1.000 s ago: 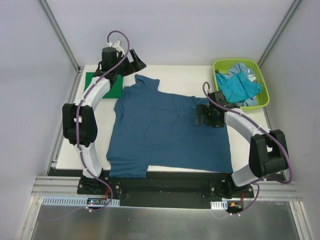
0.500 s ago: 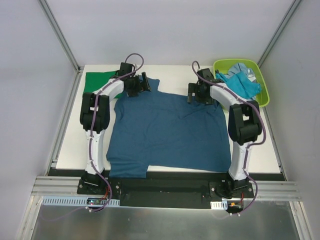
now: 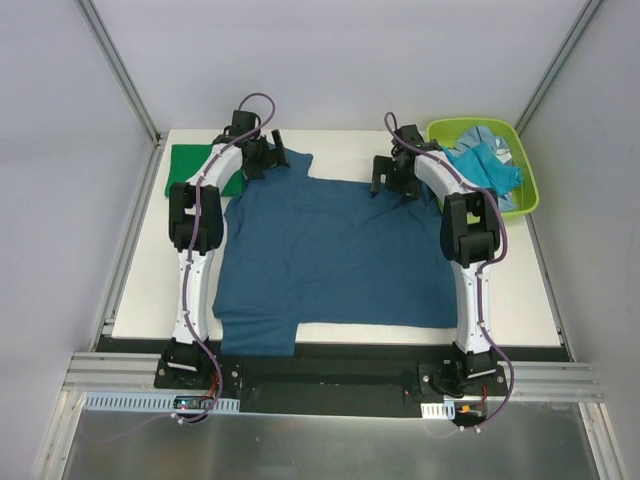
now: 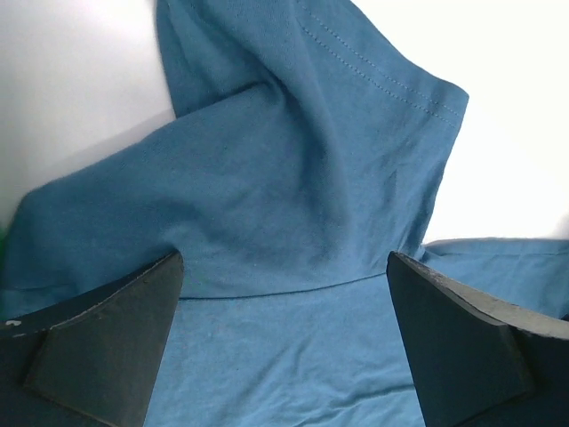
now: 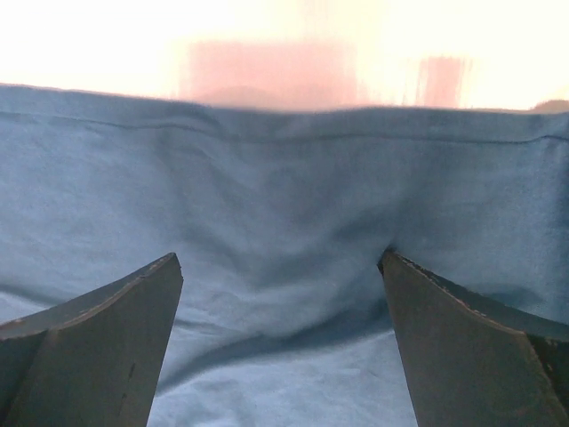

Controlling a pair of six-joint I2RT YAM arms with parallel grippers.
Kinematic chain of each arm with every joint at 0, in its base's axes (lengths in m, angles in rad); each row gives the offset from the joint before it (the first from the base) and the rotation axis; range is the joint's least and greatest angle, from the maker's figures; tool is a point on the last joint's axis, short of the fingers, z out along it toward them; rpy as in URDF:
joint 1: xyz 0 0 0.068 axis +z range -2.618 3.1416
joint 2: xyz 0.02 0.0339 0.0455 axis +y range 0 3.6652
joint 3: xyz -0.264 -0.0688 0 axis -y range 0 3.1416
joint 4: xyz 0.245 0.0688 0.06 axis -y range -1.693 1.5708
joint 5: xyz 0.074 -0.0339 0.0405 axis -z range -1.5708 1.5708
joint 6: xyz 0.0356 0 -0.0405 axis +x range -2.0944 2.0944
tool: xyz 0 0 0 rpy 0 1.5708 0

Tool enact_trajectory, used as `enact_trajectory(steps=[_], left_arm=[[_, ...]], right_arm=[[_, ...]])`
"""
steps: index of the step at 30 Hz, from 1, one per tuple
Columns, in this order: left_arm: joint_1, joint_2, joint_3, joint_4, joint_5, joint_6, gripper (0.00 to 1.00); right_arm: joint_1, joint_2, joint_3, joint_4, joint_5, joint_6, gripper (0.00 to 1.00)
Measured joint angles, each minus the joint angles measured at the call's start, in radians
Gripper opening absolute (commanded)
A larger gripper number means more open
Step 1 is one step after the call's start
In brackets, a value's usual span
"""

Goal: Fold and stack the t-shirts
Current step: Flatten out the tshirt

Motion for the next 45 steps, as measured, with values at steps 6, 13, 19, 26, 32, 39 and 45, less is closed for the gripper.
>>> enact_trajectory(steps=[6, 13, 19, 26, 32, 39, 45], left_arm=[[0.034, 0.080, 0.137, -0.035, 0.002, 0.001, 0.99], [0.034, 0.195, 0.334, -0.055, 0.001, 0.005, 0.99], [0.033, 0.208, 0.347, -0.021, -0.006, 0.005, 0.99], [0.037, 0.214, 0.370, 0.019, 0.010, 0.015, 0.99], [0.032, 0.106, 0.265, 0.035, 0.056, 0.036, 0.99], [-0.023, -0.467, -0.290, 0.054, 0.074, 0.050, 0.99], [-0.131, -1.031, -0.854, 0.089, -0.049, -0.013, 0.99]], right_arm=[[-0.018, 0.030, 0.052, -0.005, -0.026, 0.002, 0.96], [-0.041, 0.065, 0.111, -0.010, -0.051, -0.003, 0.96], [-0.054, 0.129, 0.215, 0.010, -0.060, -0.022, 0.96], [-0.059, 0.150, 0.249, 0.025, -0.066, -0.033, 0.96], [-0.044, 0.099, 0.229, 0.003, -0.065, -0.072, 0.96], [0.067, -0.319, -0.145, 0.047, -0.027, -0.093, 0.96], [0.130, -0.796, -0.657, 0.155, -0.002, -0.005, 0.96]])
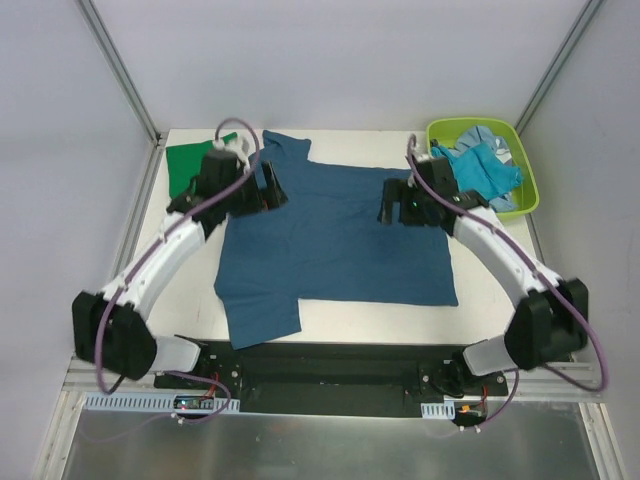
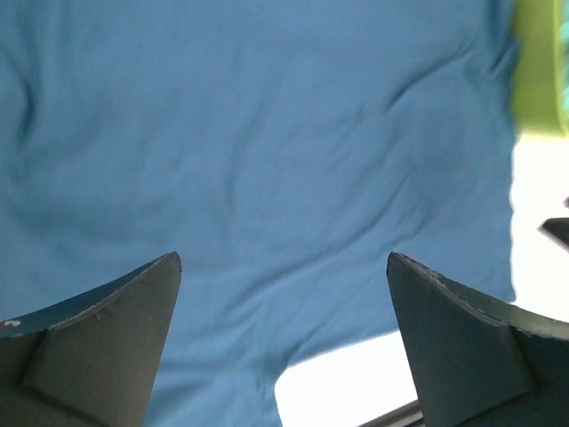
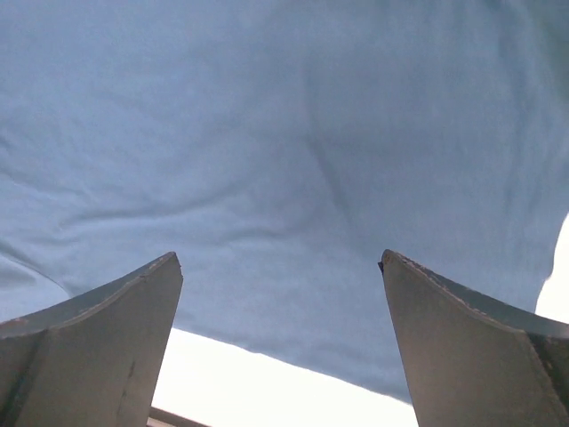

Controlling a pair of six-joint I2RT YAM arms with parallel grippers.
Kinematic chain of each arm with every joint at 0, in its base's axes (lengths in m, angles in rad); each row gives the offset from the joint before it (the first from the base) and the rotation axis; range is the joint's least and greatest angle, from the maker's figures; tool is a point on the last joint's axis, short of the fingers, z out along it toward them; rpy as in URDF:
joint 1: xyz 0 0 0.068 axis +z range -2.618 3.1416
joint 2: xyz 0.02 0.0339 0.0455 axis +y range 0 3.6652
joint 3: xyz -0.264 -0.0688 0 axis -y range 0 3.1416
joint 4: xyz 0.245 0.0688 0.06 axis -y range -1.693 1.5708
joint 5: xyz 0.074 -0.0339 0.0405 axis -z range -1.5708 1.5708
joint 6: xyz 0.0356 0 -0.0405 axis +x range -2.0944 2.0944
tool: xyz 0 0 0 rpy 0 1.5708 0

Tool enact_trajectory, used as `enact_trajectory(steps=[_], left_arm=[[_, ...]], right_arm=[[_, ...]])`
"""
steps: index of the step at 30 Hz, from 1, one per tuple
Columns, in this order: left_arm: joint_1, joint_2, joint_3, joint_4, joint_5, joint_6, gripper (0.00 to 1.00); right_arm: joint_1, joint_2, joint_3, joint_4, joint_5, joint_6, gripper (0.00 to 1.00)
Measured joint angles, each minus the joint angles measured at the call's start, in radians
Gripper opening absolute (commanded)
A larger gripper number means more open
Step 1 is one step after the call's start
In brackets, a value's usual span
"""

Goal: Fold and stack the t-shirts
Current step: Flatten out the tshirt, then grap the side of the flattened tshirt closest away from the robot with both arms

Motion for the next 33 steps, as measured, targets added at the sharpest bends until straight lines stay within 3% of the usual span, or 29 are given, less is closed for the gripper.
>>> enact_trajectory(steps=[6, 10, 14, 17, 19, 27, 33], left_arm=[[-0.221, -0.299, -0.470, -0.095, -0.202, -0.161, 0.99], [-0.263, -0.453, -0.635, -0.235, -0.279, -0.280, 0.98], [-0.267, -0.544, -0.712, -0.343, -0.308, -0.391, 0.89], [-0.281, -0.562, -0.769, -0.383, -0.296, -0.461, 0.64], [-0.296, -0.563, -0.802, -0.407, -0.286, -0.503, 0.58], [-0.351, -0.555, -0.851, -0.443, -0.240, -0.587, 0.51], [-0.351, -0.495, -0.843, -0.447, -0.248, -0.615, 0.39]], right_arm=[[-0.026, -0.296, -0.422, 0.078, 0.043, 0.114, 0.96], [-0.026, -0.388, -0.576, 0.082, 0.079, 0.152, 0.96], [-0.032, -0.472, -0.614, 0.082, 0.110, 0.162, 0.96], [-0.035, -0.514, -0.614, 0.087, 0.130, 0.162, 0.96], [-0.037, -0.523, -0.614, 0.090, 0.142, 0.161, 0.96], [-0.055, -0.517, -0.624, 0.088, 0.167, 0.160, 0.96], [-0.061, -0.480, -0.626, 0.088, 0.172, 0.160, 0.96]])
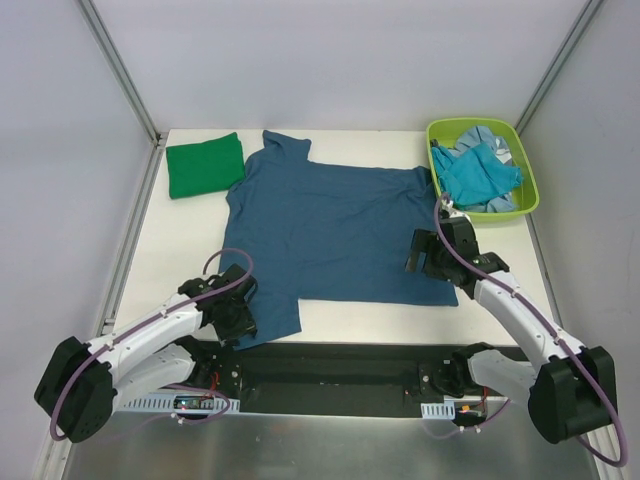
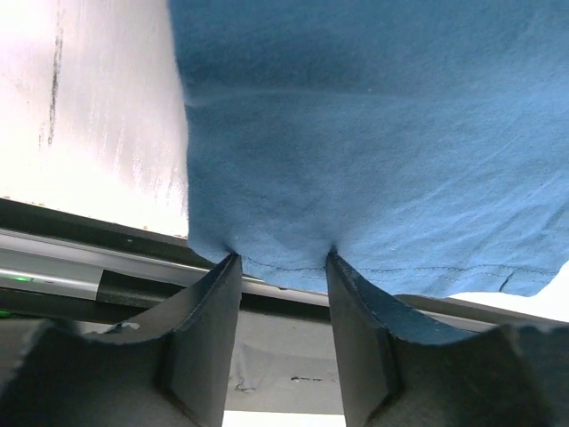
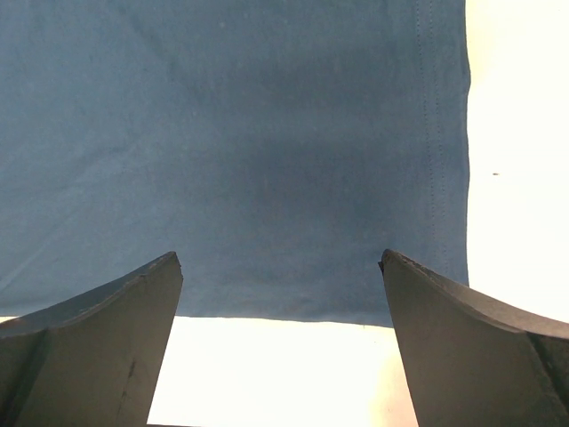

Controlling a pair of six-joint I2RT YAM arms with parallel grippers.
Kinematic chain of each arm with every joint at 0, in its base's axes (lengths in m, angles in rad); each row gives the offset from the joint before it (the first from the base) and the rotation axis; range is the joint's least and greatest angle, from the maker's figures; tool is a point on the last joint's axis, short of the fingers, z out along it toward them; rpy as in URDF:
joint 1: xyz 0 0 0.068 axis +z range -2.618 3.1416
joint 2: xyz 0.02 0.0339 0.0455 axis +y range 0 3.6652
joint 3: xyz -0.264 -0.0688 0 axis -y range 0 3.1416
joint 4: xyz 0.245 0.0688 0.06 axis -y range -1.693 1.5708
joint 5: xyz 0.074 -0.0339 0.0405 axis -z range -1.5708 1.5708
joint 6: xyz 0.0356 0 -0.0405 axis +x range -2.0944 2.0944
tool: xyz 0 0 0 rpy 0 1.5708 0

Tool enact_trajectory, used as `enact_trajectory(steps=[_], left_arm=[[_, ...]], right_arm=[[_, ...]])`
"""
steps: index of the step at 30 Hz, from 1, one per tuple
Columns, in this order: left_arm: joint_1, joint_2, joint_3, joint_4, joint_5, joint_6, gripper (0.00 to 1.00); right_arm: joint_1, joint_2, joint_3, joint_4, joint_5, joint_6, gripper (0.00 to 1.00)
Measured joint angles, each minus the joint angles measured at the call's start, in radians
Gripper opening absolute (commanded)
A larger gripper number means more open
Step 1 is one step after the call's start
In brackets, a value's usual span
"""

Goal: Fold and stack the t-shirts
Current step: Grap the side of the flattened tshirt closest away from the robot with both arms

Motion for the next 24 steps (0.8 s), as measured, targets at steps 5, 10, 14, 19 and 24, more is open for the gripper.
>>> enact_trajectory(steps=[5, 10, 14, 19, 24], left_arm=[[0.000, 0.043, 0.027, 0.001, -0.017, -0.010, 0.08], [0.000, 0.084, 0.070, -0.003, -0.045, 0.010, 0.00], [0.000, 0.084, 0.108, 0.019, -0.053, 0.032, 0.00], [0.000, 0.062, 0.132, 0.066, -0.039, 0.091, 0.00], [0.000, 0.064, 0.150, 0.140, -0.006, 0.150, 0.00]], right_arm=[[-0.004, 0.020, 0.000, 0.000, 0.000, -0.003, 0.96], [-0.014, 0.020, 0.000, 0.000, 0.000, -0.003, 0.96], [-0.023, -0.009, -0.011, -0.005, 0.011, 0.025, 0.96], [-0.065, -0.119, -0.079, -0.039, 0.023, 0.108, 0.96], [-0.118, -0.210, -0.165, -0.100, 0.029, 0.161, 0.97]])
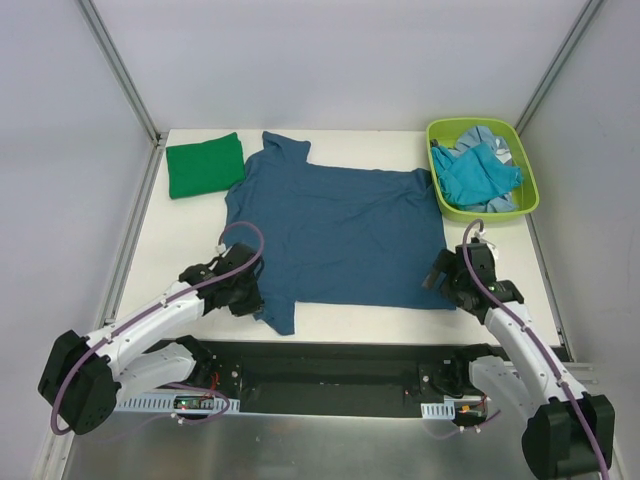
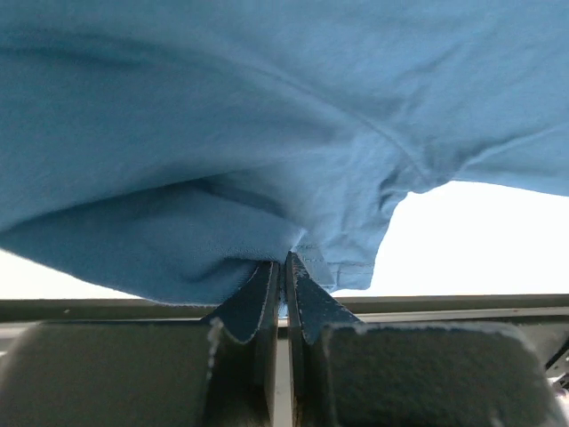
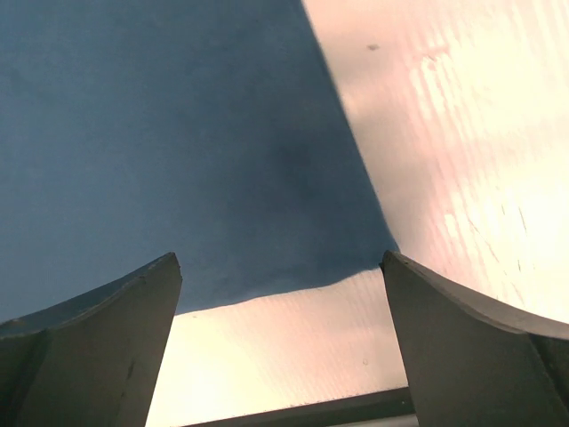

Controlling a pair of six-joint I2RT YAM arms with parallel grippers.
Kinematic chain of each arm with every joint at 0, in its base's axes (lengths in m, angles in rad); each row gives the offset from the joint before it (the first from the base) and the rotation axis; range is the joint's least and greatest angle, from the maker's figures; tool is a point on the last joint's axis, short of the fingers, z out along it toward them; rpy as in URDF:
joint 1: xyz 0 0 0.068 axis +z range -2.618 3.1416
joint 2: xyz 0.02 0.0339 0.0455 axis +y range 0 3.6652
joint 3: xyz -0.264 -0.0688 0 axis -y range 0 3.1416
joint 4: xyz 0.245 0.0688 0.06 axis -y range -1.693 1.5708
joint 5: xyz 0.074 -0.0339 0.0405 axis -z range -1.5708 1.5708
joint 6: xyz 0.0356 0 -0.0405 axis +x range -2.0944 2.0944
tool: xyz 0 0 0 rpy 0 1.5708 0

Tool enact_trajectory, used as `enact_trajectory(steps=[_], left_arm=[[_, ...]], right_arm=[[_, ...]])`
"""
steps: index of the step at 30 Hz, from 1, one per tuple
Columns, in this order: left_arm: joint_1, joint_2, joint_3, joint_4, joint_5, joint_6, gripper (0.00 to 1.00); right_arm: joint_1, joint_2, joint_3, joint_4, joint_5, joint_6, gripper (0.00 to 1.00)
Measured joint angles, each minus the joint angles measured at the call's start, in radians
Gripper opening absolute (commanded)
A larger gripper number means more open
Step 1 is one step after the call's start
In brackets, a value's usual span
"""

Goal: Fold and stack the t-shirts
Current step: Grap the side of the flattened tshirt closest away from the robot with both arms

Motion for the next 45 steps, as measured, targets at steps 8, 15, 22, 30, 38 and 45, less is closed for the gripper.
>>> enact_trajectory(steps=[8, 15, 22, 30, 38, 45], left_arm=[[0.000, 0.027, 0.022, 0.095, 0.010, 0.053, 0.00], [0.002, 0.018, 0.026, 0.128, -0.016, 0.069, 0.00], [0.003, -0.028, 0.028, 0.154, -0.025, 0.075, 0.00], [0.003, -0.065, 0.028, 0.162, -0.041, 0.075, 0.00], [0.003, -0.181, 0.027, 0.154, 0.026, 0.071, 0.00], [0.003, -0.313, 0.003, 0.092, 0.149, 0.038, 0.00]], right_arm=[[-0.049, 0.029, -0.050, -0.023, 0.000, 0.078, 0.77], [-0.053, 0.038, -0.097, -0.014, 0.018, 0.133, 0.64], [-0.058, 0.035, -0.113, 0.030, 0.042, 0.160, 0.47], [-0.063, 0.057, -0.122, 0.064, 0.040, 0.167, 0.00], [-0.085, -0.082, -0.115, -0.006, 0.050, 0.132, 0.00], [-0.109, -0.207, -0.053, -0.175, 0.100, 0.111, 0.00]])
